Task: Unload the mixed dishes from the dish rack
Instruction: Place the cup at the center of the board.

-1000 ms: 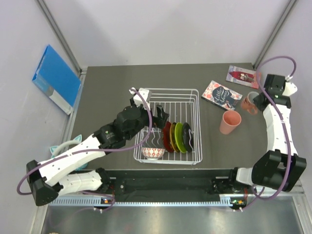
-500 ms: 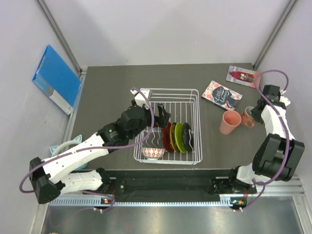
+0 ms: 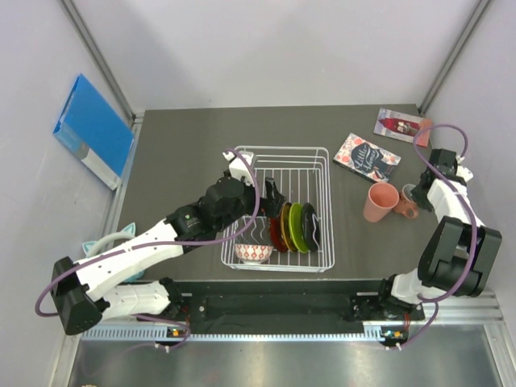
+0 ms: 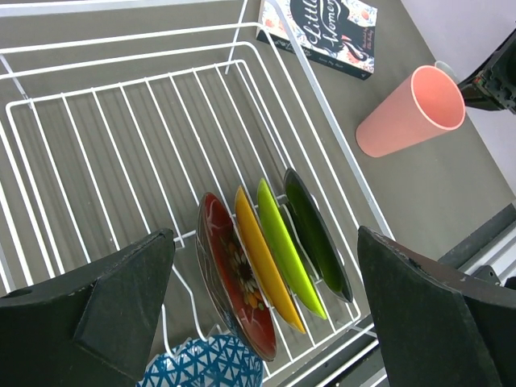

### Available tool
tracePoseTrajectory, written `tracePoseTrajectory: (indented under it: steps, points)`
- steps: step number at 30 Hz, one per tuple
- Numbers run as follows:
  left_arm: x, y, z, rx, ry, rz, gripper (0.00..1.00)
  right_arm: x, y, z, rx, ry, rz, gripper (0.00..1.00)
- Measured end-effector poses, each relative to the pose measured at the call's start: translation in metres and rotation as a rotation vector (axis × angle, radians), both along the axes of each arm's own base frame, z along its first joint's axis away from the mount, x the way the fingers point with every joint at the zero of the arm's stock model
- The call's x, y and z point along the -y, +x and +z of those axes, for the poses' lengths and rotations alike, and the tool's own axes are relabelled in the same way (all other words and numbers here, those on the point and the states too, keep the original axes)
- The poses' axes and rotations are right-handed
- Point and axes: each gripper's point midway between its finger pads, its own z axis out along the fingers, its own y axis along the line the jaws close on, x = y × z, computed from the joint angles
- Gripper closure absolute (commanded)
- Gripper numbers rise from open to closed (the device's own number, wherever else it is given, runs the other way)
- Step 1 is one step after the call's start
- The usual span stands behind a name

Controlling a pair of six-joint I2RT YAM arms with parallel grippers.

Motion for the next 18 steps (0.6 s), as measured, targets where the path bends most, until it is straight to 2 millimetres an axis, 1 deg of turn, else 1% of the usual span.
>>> tracePoseTrajectory:
  steps: [6,13,18]
  points:
    - [0.0,-0.001,-0.003,-0.008,-0.001,0.0,0.01,-0.001,0.003,0.0,0.02,-0.011,0.014,1.0]
    - [-0.001,-0.001,-0.01,-0.014,0.007,0.001,0.01,-0.008,-0.003,-0.001,0.079,-0.036,0.023,1.0]
    - [-0.002,-0.002,-0.016,-0.02,0.014,0.001,0.01,-0.013,-0.001,0.0,0.079,-0.056,0.036,1.0]
